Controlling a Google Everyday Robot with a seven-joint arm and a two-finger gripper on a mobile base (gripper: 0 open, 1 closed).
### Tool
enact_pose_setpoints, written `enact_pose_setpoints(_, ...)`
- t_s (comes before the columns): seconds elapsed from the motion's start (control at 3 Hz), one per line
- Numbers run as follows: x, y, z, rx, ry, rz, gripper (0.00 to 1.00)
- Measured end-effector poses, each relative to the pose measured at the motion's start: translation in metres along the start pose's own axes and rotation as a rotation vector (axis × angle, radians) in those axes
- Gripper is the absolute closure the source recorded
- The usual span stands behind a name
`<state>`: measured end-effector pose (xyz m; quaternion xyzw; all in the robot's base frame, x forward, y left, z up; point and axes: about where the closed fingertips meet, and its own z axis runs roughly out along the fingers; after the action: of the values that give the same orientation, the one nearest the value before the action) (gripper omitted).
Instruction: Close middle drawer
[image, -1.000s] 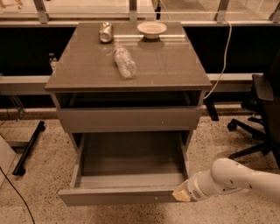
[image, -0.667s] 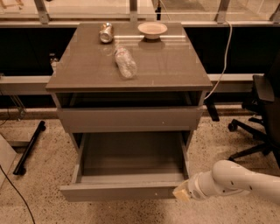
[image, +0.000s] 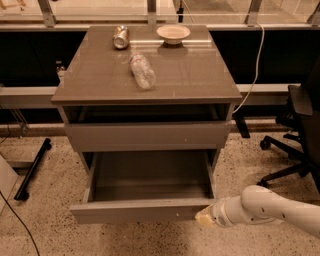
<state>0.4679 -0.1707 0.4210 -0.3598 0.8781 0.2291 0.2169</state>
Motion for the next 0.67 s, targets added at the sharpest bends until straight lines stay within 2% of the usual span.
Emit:
enact_pose_setpoints(0.33, -0.0179, -0.009, 0.0137, 0.039, -0.058, -0.044, 1.0)
enact_pose_setpoints(0.67, -0.0243, -0.0111, 0.0187, 0.047, -0.077, -0.059, 1.0)
